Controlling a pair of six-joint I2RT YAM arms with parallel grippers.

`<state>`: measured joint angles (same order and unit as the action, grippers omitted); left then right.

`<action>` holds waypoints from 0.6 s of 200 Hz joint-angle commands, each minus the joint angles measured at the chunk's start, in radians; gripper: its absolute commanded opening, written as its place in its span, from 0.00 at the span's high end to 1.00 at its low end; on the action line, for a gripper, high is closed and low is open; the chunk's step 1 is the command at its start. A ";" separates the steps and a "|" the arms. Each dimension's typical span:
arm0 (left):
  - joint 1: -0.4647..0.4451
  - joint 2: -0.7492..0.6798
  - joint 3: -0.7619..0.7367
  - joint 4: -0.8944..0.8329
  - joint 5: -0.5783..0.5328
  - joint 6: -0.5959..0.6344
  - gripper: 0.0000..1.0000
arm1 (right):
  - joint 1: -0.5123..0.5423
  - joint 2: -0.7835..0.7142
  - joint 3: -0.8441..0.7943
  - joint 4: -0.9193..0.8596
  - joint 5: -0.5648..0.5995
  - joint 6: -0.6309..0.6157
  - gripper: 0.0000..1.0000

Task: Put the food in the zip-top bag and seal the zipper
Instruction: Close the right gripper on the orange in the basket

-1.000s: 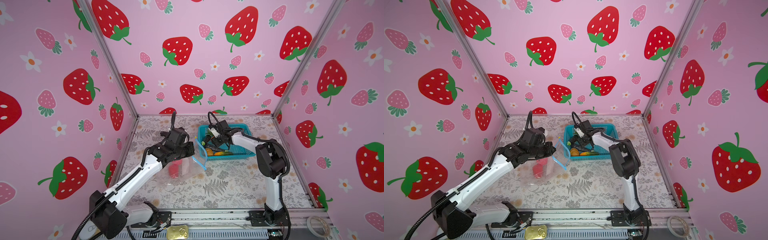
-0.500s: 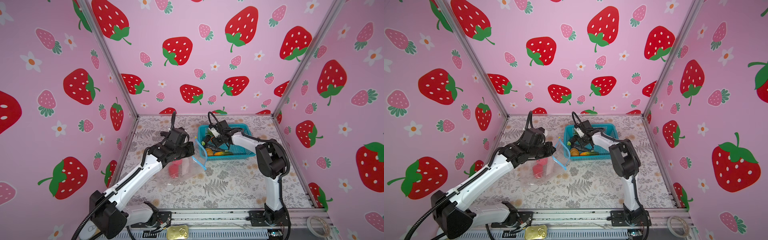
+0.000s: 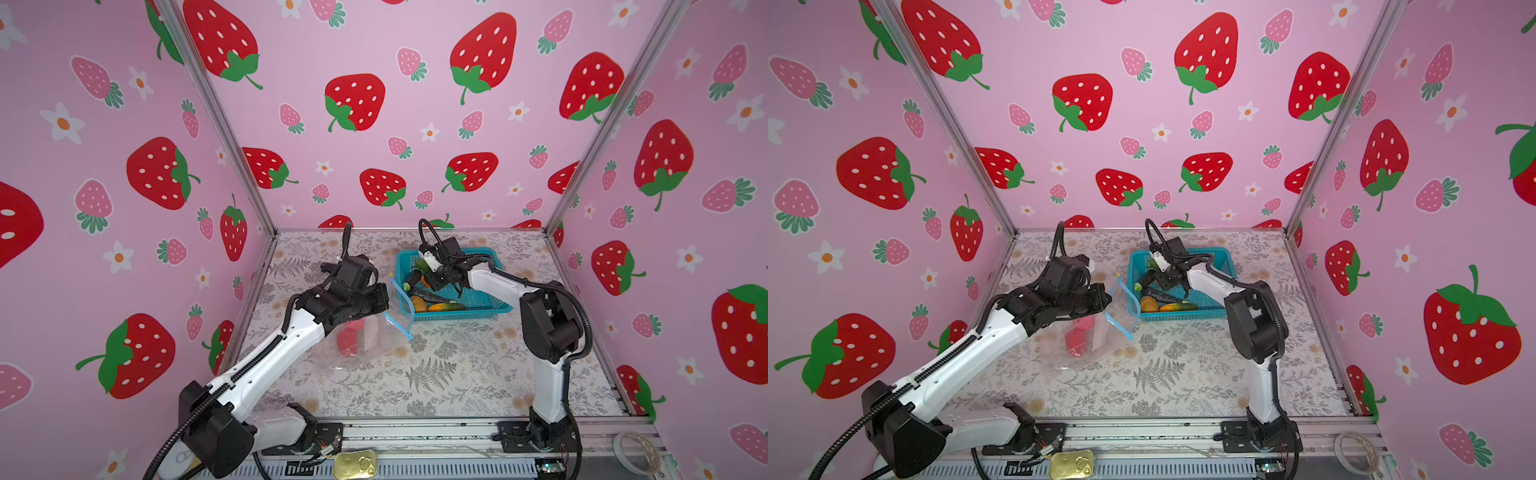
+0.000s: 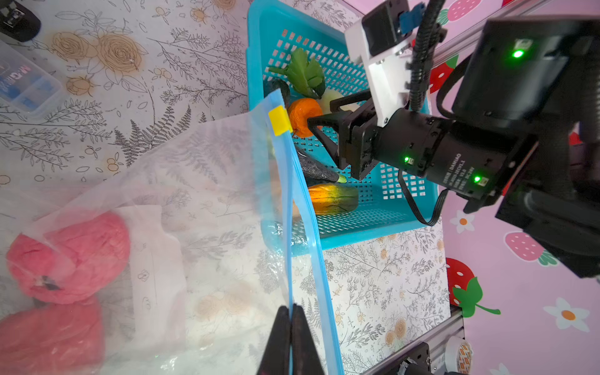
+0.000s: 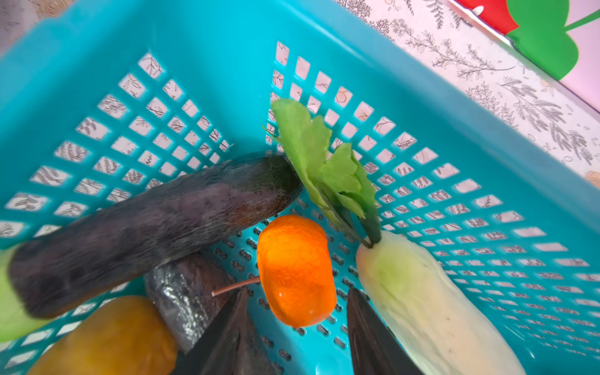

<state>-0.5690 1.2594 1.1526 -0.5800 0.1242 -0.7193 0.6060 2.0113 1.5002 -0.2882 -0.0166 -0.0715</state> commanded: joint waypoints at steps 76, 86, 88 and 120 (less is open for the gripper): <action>0.005 -0.016 -0.013 0.016 0.000 -0.002 0.97 | -0.004 0.095 0.062 -0.001 -0.006 -0.001 0.42; 0.005 -0.017 -0.015 0.016 -0.003 -0.002 0.97 | -0.003 0.103 0.068 -0.002 -0.010 0.002 0.43; 0.004 -0.017 -0.015 0.017 -0.003 -0.002 0.97 | -0.003 0.105 0.069 -0.002 -0.011 0.002 0.43; 0.005 -0.012 -0.015 0.017 -0.002 0.000 0.97 | -0.003 0.105 0.072 -0.001 -0.014 0.008 0.48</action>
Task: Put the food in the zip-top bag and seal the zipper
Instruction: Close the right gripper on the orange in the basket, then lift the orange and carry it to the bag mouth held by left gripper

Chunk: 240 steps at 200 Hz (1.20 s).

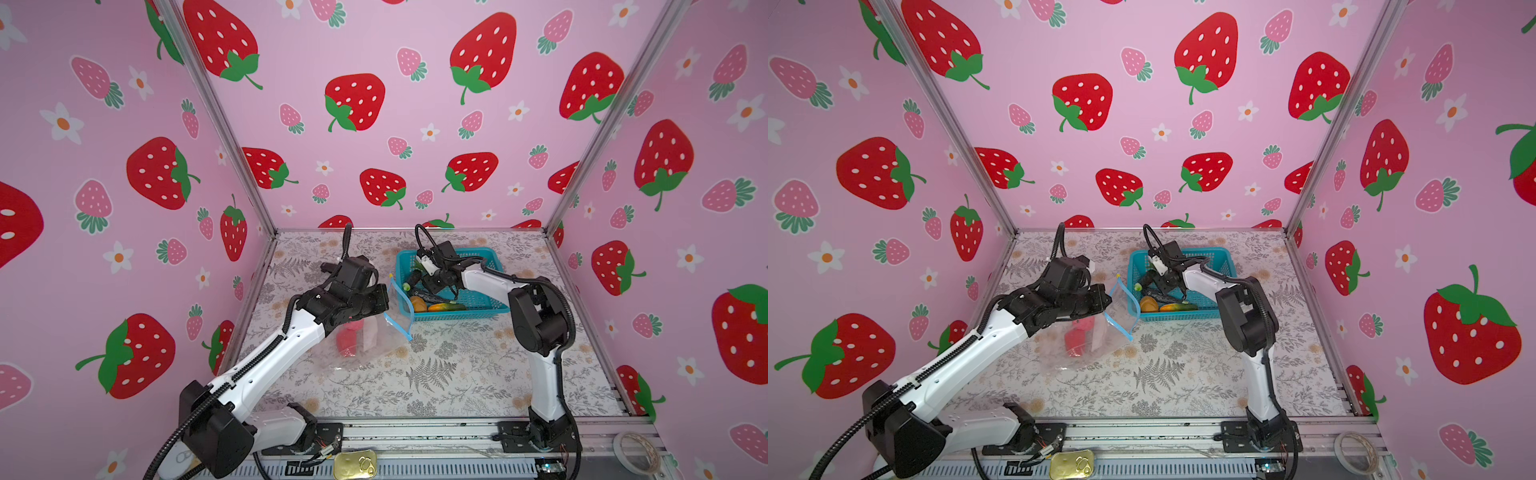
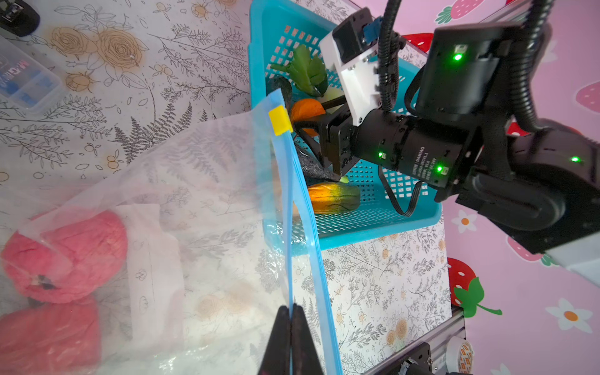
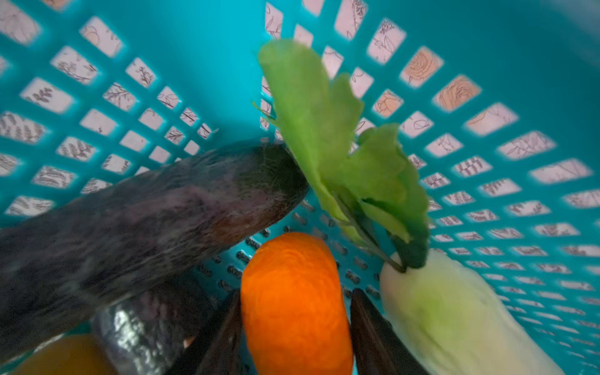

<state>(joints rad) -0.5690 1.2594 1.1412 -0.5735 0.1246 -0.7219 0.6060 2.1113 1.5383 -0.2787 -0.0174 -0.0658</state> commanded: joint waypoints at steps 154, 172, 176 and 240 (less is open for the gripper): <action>0.006 -0.009 -0.005 0.011 -0.004 0.000 0.97 | -0.006 -0.097 -0.005 0.003 -0.012 0.024 0.64; 0.006 -0.010 -0.006 0.010 -0.004 -0.001 0.98 | -0.006 -0.119 -0.019 0.002 -0.014 0.026 0.64; 0.005 -0.010 -0.007 0.012 -0.004 -0.001 0.98 | -0.006 -0.124 -0.023 0.002 -0.016 0.026 0.64; 0.006 -0.012 -0.008 0.012 -0.005 -0.002 0.98 | -0.006 -0.288 -0.140 -0.001 -0.079 0.044 0.65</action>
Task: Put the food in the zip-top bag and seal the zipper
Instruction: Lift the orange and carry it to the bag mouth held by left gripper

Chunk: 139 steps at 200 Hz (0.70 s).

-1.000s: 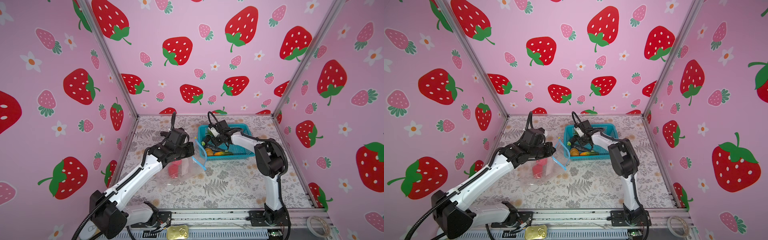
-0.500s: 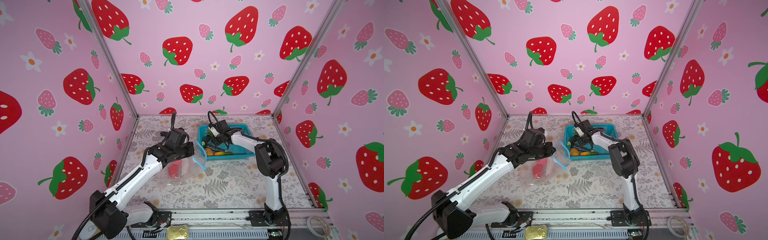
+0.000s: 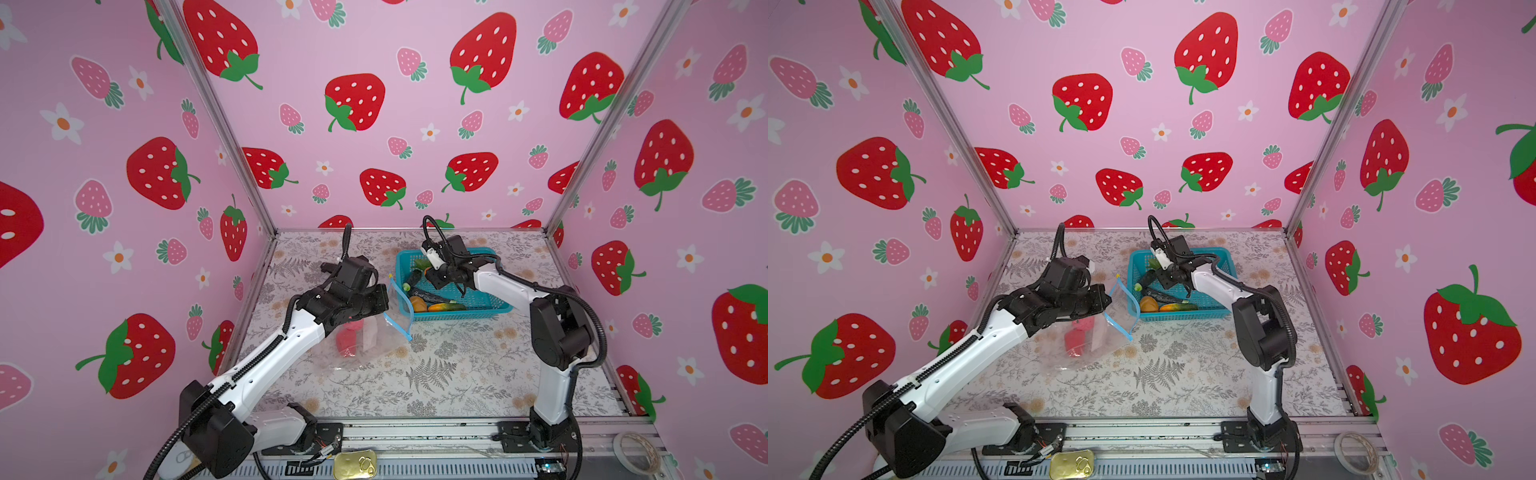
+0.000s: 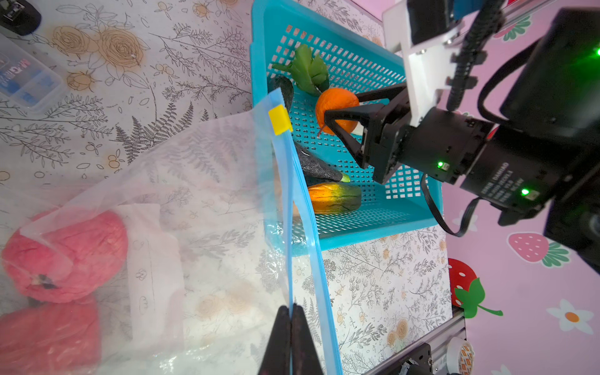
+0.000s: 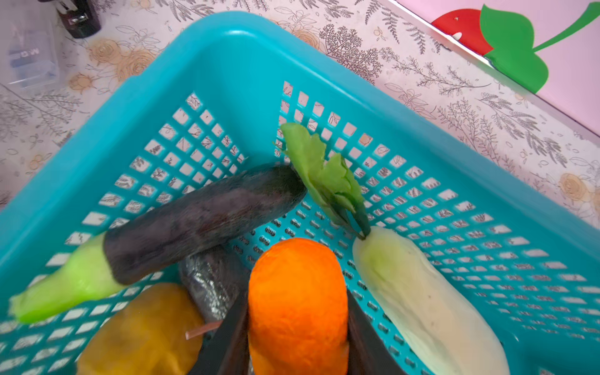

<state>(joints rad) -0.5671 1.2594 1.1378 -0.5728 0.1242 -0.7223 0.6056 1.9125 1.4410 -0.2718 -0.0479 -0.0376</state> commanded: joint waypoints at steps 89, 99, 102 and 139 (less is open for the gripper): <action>0.003 -0.016 0.006 0.012 0.001 -0.010 0.98 | 0.093 -0.476 -0.280 0.068 -0.317 0.106 0.65; 0.004 -0.014 0.007 0.011 0.001 -0.012 0.98 | 0.116 -0.495 -0.288 0.071 -0.326 0.113 0.65; 0.003 -0.014 0.008 0.010 0.002 -0.013 0.98 | 0.124 -0.497 -0.290 0.074 -0.329 0.116 0.65; 0.004 -0.011 0.015 0.007 0.007 -0.019 0.98 | 0.210 -0.483 -0.293 0.098 -0.335 0.142 0.65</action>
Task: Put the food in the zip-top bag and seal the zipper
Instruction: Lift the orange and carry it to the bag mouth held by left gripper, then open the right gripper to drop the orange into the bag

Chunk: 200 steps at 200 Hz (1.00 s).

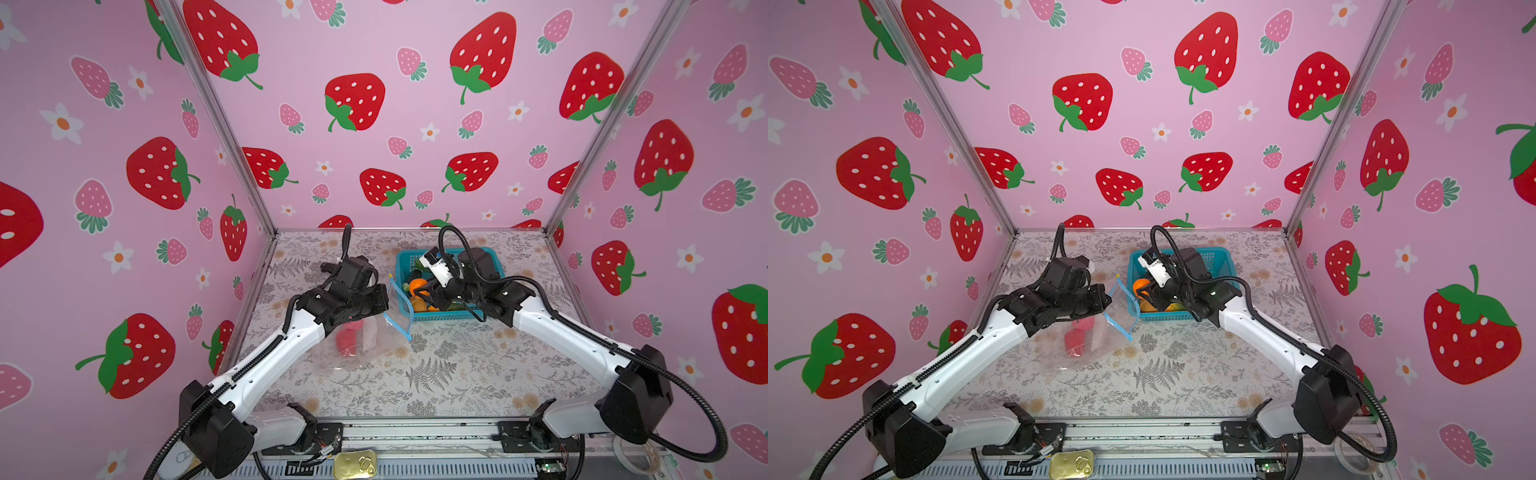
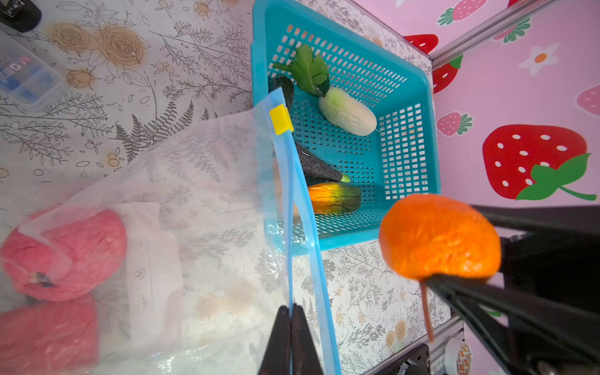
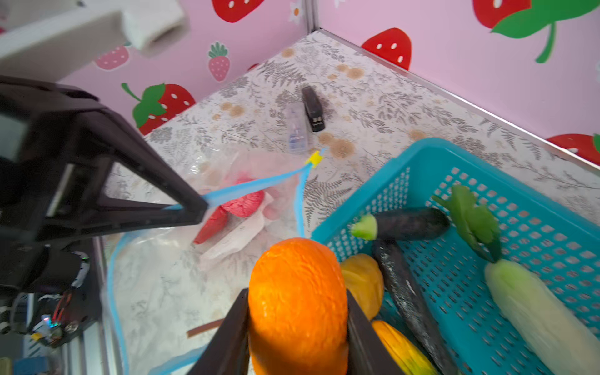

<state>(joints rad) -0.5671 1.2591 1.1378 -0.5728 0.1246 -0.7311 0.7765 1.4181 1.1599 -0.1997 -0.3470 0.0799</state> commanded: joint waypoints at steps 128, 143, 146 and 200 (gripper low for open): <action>0.004 -0.036 0.029 -0.009 0.006 -0.013 0.98 | 0.115 0.173 0.032 0.022 -0.003 -0.003 0.60; 0.004 -0.037 0.033 -0.012 0.007 -0.009 0.98 | 0.120 0.187 0.039 0.016 0.003 -0.005 0.59; 0.004 -0.038 0.033 -0.011 0.006 -0.007 0.98 | 0.122 0.190 0.040 0.016 0.004 -0.005 0.59; 0.006 -0.037 0.036 -0.012 0.006 0.000 0.98 | 0.129 0.214 0.054 0.013 0.009 -0.002 0.56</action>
<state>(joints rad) -0.5663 1.2369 1.1378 -0.5808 0.1249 -0.7345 0.8951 1.6207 1.1793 -0.1814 -0.3454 0.0868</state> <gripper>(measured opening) 0.059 0.427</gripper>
